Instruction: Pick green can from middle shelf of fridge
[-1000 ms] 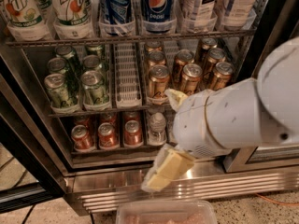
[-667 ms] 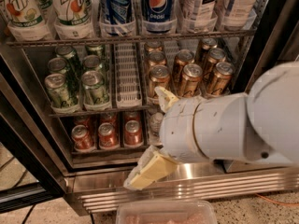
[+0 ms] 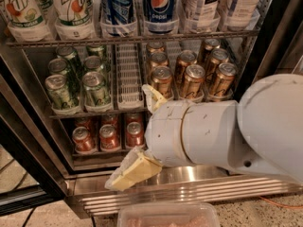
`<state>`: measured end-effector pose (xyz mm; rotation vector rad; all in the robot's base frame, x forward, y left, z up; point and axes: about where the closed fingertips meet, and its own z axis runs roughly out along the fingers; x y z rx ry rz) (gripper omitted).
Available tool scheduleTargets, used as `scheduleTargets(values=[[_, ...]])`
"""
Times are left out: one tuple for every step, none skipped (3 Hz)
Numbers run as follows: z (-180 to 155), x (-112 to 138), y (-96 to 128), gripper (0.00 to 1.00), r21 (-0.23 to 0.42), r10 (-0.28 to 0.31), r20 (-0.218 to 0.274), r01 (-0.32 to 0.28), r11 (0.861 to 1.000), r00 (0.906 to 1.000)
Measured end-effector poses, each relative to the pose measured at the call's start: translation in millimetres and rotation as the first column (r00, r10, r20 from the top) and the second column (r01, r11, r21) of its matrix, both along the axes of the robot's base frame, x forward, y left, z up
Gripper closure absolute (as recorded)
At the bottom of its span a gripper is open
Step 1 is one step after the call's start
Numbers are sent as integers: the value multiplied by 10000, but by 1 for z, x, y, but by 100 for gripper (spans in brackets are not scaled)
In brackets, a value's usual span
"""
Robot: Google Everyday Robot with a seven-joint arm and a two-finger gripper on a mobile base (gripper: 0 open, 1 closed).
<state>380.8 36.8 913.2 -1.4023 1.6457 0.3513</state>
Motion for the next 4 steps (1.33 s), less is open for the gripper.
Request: scheduleTargets(values=[[-18,2,18,0,256,-152,189,147,9996,9997],[-37,27,37,0,907,-709,510,660,9937,9962],[-51,57,52,0,1703,-1468,480,1367,9759,9880],[-56,84,60,0,2539,-2142,315,1995,9464,9763]])
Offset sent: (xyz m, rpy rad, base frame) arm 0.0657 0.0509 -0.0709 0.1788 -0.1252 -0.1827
